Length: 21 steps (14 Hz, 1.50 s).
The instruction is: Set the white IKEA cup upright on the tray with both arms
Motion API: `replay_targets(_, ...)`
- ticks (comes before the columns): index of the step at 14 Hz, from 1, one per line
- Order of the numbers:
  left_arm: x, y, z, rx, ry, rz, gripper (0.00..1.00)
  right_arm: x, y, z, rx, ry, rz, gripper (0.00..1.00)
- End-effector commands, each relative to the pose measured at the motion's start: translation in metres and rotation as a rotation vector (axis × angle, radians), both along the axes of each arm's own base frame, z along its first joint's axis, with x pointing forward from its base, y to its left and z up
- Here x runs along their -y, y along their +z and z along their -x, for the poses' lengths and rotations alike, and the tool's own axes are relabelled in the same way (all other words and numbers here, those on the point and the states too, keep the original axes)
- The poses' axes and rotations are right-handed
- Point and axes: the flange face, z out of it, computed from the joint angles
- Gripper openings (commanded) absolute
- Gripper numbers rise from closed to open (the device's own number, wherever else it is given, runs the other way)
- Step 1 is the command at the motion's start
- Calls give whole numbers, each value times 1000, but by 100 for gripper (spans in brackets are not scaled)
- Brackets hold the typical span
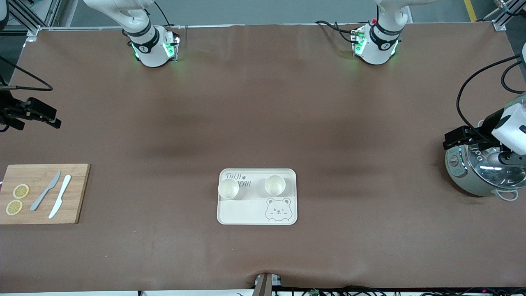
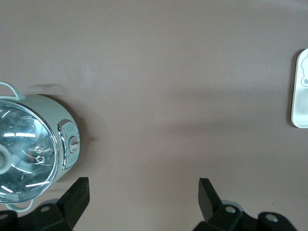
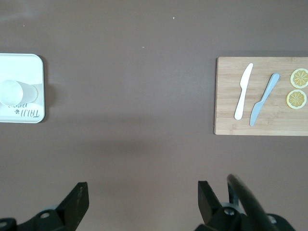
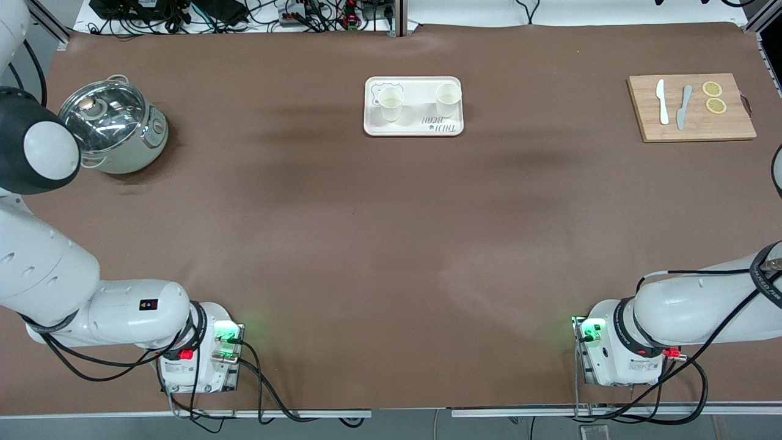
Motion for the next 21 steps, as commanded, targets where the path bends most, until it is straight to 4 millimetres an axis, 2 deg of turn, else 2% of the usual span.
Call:
replay_targets(1, 4, 4, -3, 6, -7, 14, 100, -1, 8, 6, -1, -17, 11, 100)
replay_targets(5, 6, 4, -3, 6, -9, 11, 100, 5, 7, 6, -5, -59, 8, 100)
replay_targets(14, 3, 1, -4, 2, -9, -6, 100, -8, 7, 6, -5, -23, 9, 100)
replay_targets(21, 4, 2, -4, 3, -11, -9, 100, -9, 6, 6, -13, -20, 14, 100)
